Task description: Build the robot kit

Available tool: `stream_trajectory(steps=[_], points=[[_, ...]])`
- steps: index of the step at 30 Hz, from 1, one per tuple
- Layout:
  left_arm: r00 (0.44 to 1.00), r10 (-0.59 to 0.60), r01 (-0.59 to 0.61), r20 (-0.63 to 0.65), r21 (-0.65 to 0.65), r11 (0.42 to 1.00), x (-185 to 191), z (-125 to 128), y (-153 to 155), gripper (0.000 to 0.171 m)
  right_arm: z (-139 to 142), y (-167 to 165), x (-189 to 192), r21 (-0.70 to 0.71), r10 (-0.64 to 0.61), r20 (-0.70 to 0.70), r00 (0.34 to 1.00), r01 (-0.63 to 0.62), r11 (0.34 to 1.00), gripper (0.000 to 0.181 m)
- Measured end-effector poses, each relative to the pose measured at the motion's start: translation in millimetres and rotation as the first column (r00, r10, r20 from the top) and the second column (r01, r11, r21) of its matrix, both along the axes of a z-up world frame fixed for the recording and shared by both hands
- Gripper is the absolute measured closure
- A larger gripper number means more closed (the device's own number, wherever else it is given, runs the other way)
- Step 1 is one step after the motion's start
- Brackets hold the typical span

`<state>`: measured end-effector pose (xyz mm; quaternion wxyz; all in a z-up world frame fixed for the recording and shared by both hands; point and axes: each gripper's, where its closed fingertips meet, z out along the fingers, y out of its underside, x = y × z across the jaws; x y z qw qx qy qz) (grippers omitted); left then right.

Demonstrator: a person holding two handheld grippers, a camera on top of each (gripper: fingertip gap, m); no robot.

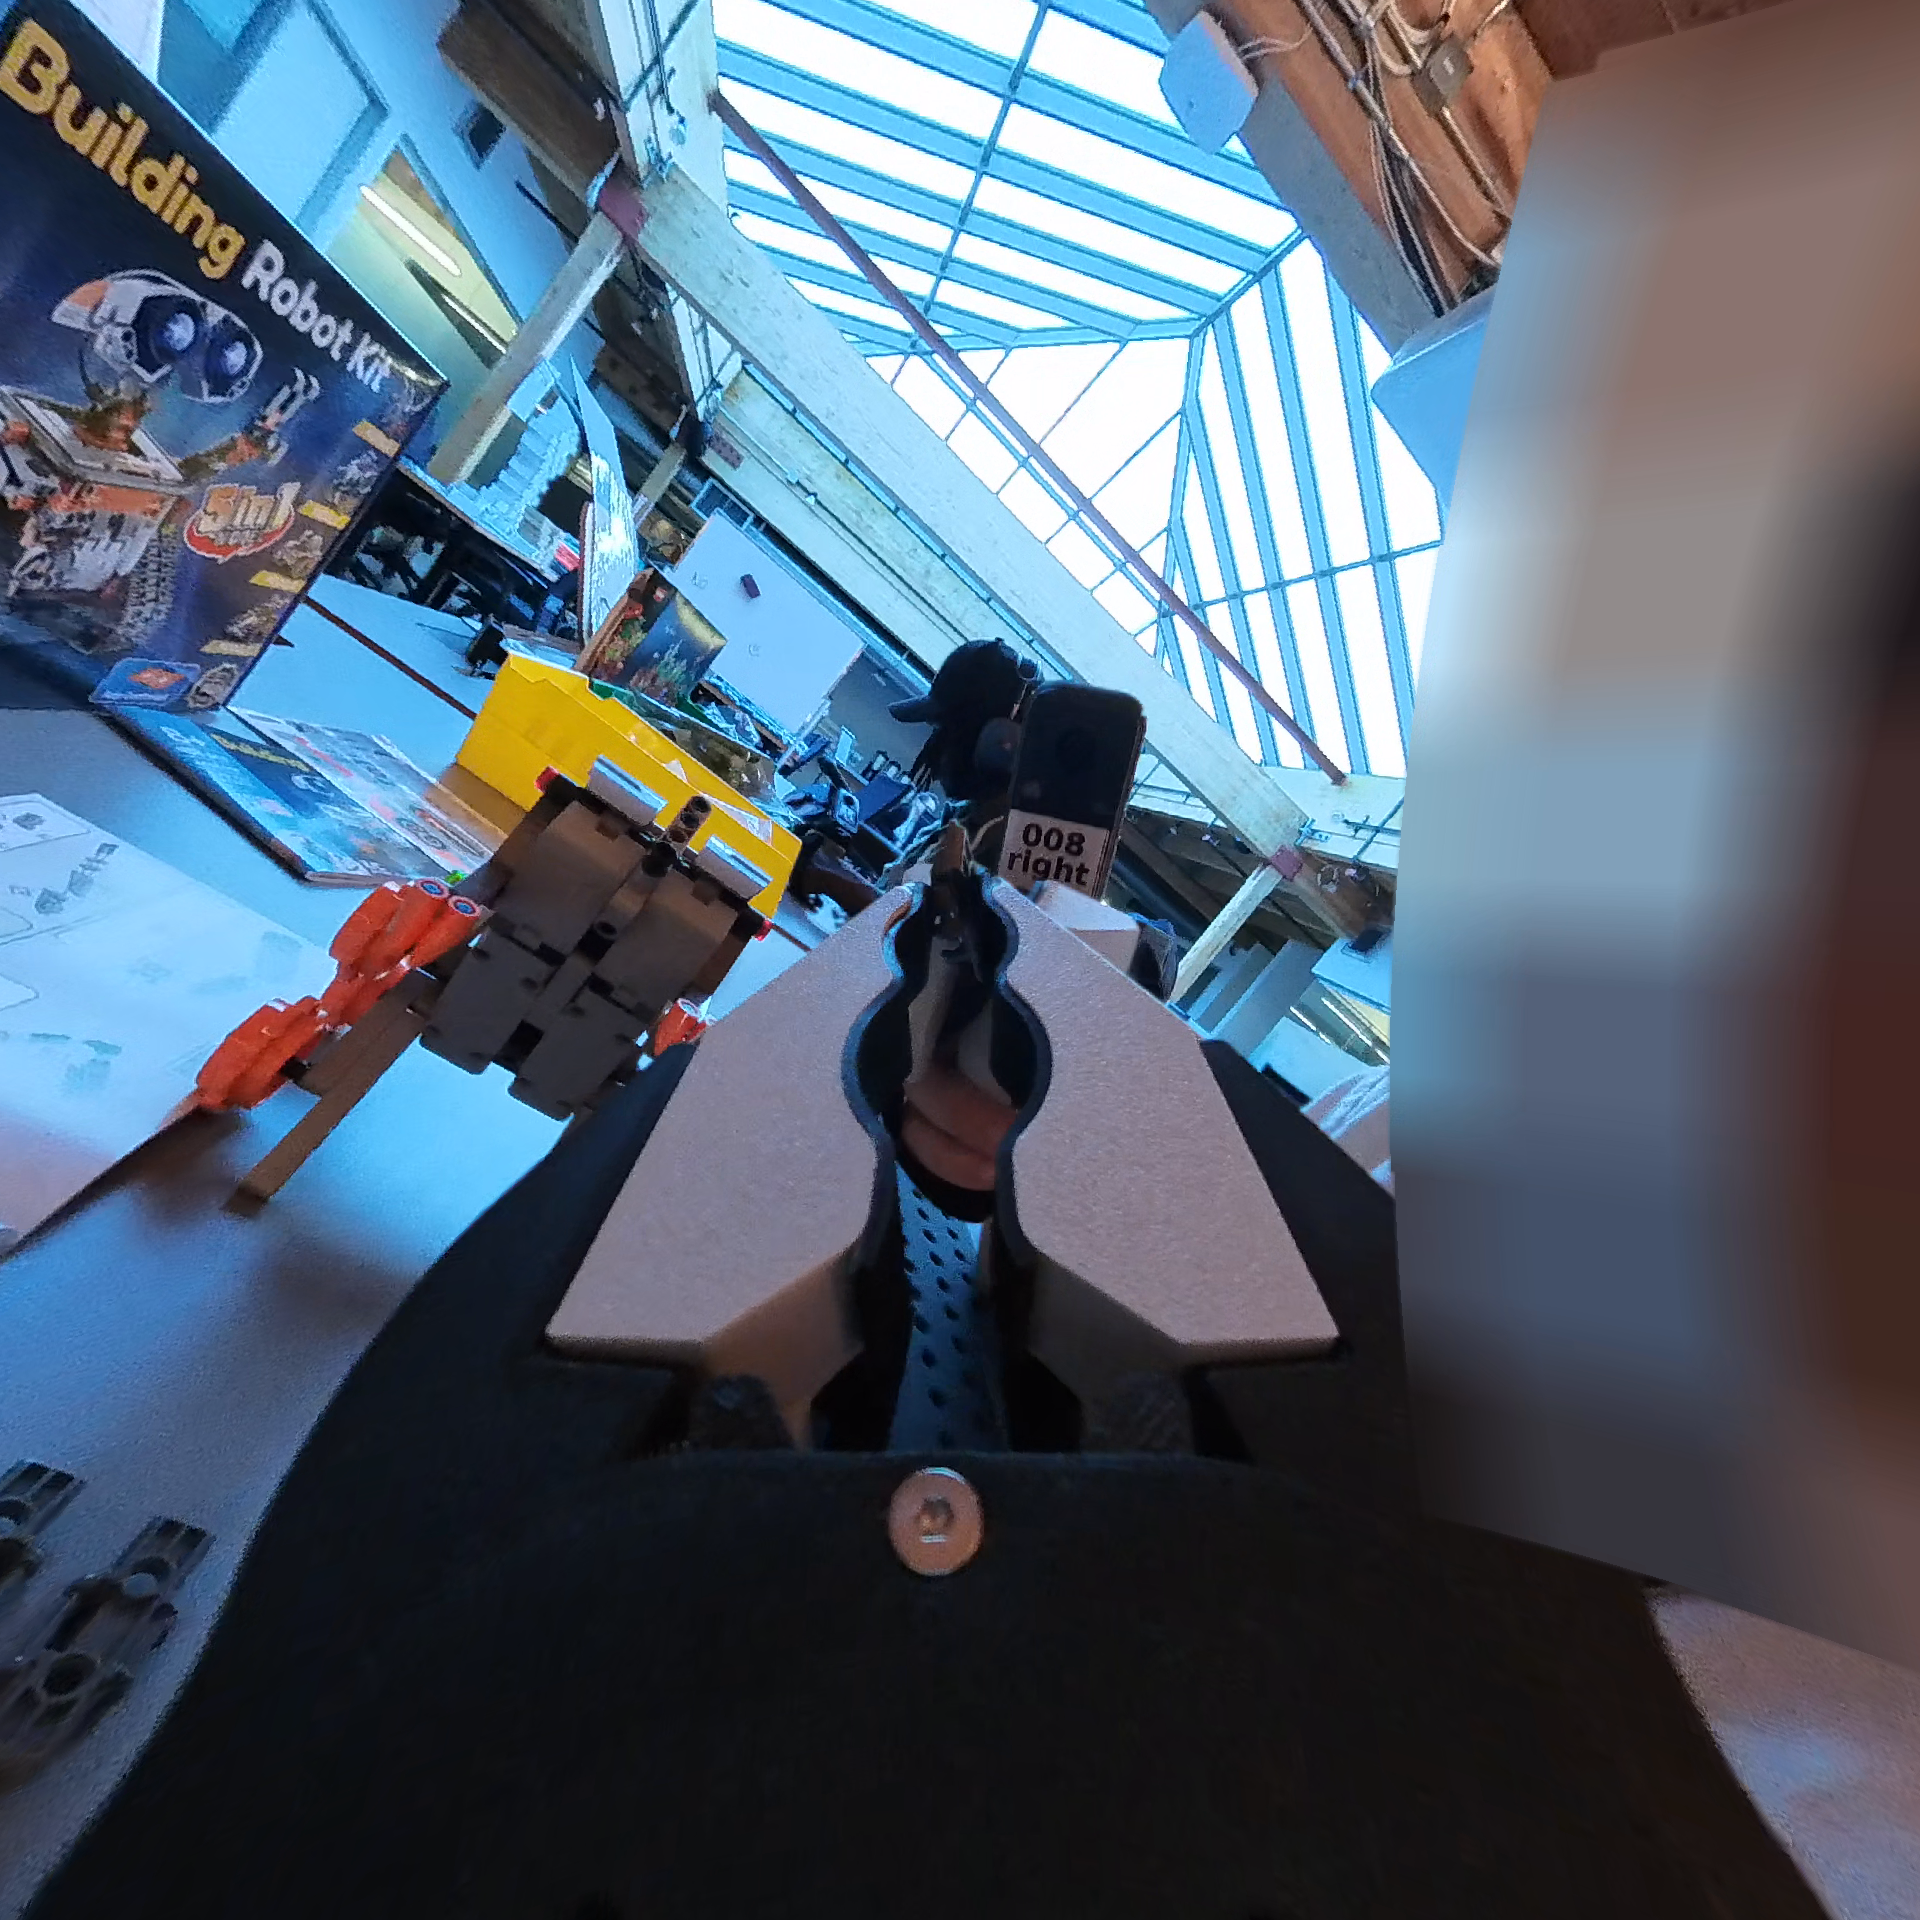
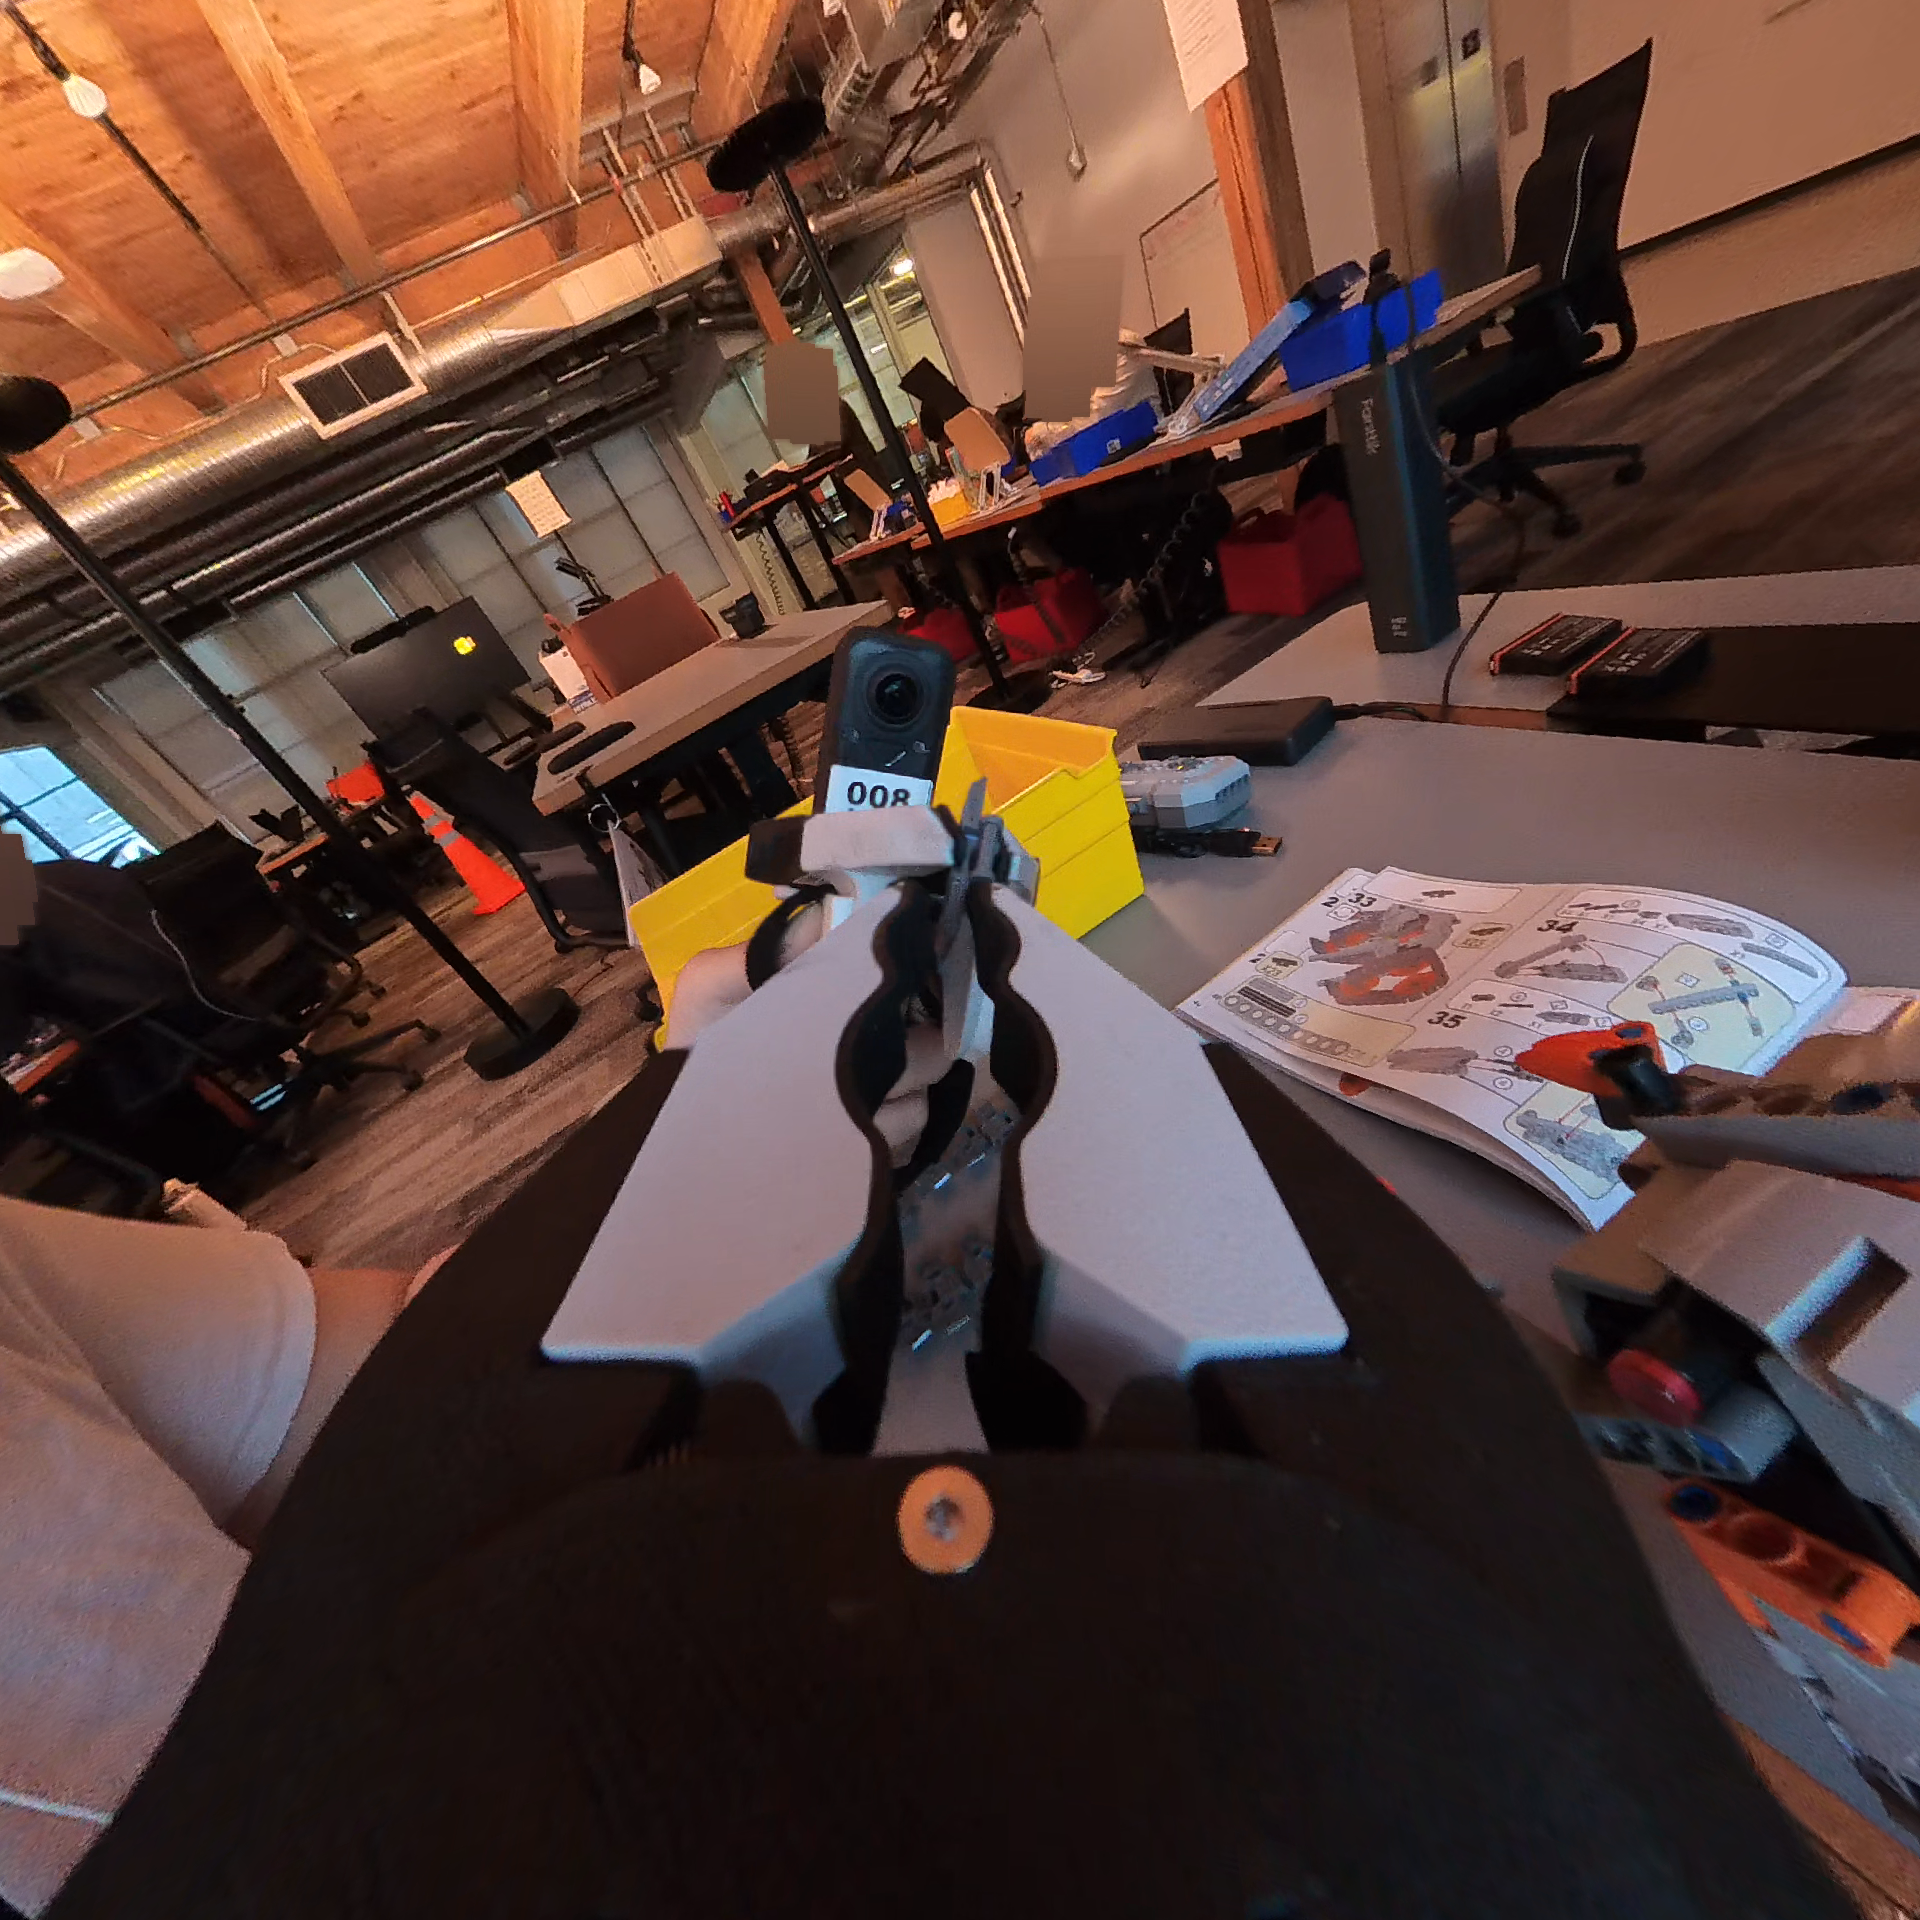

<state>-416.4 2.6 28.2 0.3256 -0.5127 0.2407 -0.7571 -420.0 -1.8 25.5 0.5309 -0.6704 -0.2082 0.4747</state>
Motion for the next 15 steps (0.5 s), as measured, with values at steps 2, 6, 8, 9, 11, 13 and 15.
stream_trajectory(steps=[2, 6, 8, 9, 11, 13, 15], points=[[1.000, 0.002, -0.002, 0.012, 0.014, 1.000, 1, 1, -1, 0.166, -2, 1, 0, -0.018, 0.008, 0.010, 1.000, -0.008, 1.000, 0.174], [1.000, 0.013, -0.013, 0.009, 0.044, 0.999, 2, 1, -2, 0.166, -5, 1, 0, -0.034, 0.032, 0.008, 0.999, -0.032, 0.999, 0.176], [1.000, 0.023, -0.024, 0.017, 0.069, 0.997, 3, 2, -3, 0.166, -6, 0, -2, -0.040, 0.053, 0.004, 0.999, -0.052, 0.998, 0.176], [0.999, 0.017, -0.021, 0.039, 0.087, 0.996, 1, 6, -5, 0.166, -6, -1, -4, -0.043, 0.068, -0.007, 0.998, -0.068, 0.997, 0.172], [0.998, 0.016, -0.022, 0.060, 0.117, 0.993, 1, 10, -8, 0.166, -2, -4, -7, -0.044, 0.099, -0.037, 0.994, -0.101, 0.994, 0.174], [0.997, 0.019, -0.030, 0.075, 0.149, 0.988, 0, 13, -11, 0.166, 3, -8, -8, -0.018, 0.111, -0.042, 0.993, -0.112, 0.994, 0.180], [0.996, 0.021, -0.035, 0.082, 0.167, 0.985, -1, 15, -13, 0.165, 5, -10, -7, 0.039, 0.090, -0.003, 0.996, -0.090, 0.995, 0.180]])
